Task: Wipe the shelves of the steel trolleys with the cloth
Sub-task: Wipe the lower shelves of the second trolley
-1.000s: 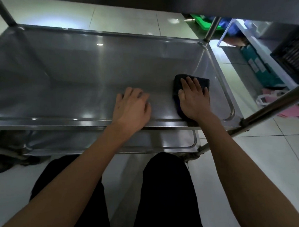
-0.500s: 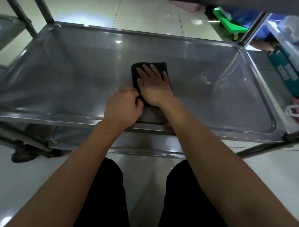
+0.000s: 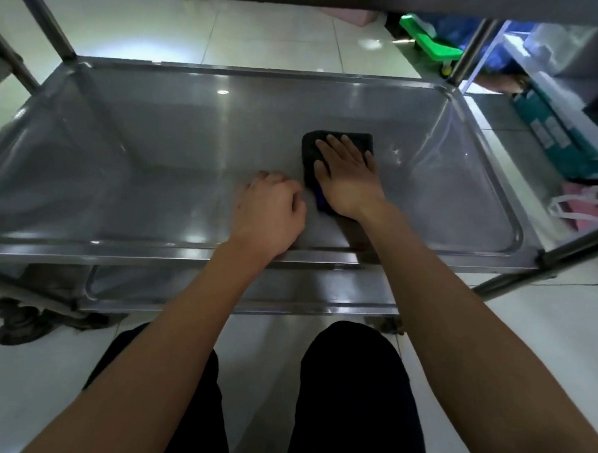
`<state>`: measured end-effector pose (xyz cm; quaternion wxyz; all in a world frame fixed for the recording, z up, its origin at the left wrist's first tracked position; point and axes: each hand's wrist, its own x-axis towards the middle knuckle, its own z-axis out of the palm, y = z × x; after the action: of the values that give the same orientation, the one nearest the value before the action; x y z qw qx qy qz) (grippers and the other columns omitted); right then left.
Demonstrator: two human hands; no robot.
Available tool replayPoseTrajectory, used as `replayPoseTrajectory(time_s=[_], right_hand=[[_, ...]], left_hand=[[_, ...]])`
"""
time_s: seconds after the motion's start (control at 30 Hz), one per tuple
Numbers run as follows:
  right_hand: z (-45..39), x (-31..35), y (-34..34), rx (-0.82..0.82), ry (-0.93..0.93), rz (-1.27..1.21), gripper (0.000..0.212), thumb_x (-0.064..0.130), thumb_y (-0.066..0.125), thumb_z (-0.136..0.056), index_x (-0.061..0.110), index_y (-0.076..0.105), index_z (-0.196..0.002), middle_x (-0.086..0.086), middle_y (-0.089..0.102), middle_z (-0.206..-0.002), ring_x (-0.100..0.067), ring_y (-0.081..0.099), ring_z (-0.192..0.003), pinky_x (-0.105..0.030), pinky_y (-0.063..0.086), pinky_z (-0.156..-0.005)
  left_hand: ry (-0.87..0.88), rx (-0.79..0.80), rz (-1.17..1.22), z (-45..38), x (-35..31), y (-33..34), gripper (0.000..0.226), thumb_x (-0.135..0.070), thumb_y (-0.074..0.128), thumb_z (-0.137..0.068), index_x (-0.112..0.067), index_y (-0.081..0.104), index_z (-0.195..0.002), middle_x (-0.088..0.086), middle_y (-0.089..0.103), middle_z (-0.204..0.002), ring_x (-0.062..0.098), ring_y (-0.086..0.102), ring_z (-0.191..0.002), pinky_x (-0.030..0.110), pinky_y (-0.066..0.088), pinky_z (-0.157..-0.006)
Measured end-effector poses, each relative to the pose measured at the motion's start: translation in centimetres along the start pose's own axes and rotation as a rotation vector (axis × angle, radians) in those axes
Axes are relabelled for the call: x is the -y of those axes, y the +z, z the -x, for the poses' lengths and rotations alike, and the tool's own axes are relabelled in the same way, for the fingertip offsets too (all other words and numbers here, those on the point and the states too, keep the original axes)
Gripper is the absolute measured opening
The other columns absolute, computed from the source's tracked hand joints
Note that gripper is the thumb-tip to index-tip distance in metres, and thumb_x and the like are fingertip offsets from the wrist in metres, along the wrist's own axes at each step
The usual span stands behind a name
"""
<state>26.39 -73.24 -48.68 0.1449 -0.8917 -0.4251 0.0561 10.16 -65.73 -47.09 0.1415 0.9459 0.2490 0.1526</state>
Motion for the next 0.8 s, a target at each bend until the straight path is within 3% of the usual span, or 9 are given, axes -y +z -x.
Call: replayPoseTrajectory(time_s=[0.2,0.37,0.8], right_hand=[[1.8,-7.9,-1.8,-0.063,0.103,0.003,0.053,0.044,0.023,-0.106,0.03,0.023,-0.157,0.008,0.014,-0.166,-0.012,0.003,-0.153,-0.045,0.0,-0.122],[2.9,-12.9,-3.3,-0.098,0.167,0.01,0.053,0.044,0.024,-0.106,0.029,0.025,-0.157,0.007,0.016,-0.166,-0.013,0.005,-0.153,-0.045,0.002,-0.122],[5.1,-23.1,-6.7,-0.187,0.317,0.099,0.058,0.05,0.017,-0.102,0.027,0.029,-0.155,0.003,0.023,-0.164,-0.018,0.012,-0.153,-0.052,0.006,-0.121]], left_hand=[[0.099,0.039,0.015,-2.2,-7.7,3.0,0.025,-0.028,0.05,-0.091,-0.024,0.072,-0.103,0.001,0.065,-0.109,0.025,0.053,-0.109,0.038,0.042,-0.083],[0.122,0.121,-0.004,-3.7,-12.9,5.3,0.027,-0.028,0.049,-0.091,-0.021,0.072,-0.101,0.004,0.063,-0.11,0.027,0.051,-0.111,0.041,0.041,-0.084],[0.12,0.173,-0.065,-4.7,-16.5,6.6,0.024,-0.027,0.054,-0.087,-0.016,0.07,-0.101,0.007,0.061,-0.117,0.033,0.056,-0.112,0.041,0.044,-0.087]])
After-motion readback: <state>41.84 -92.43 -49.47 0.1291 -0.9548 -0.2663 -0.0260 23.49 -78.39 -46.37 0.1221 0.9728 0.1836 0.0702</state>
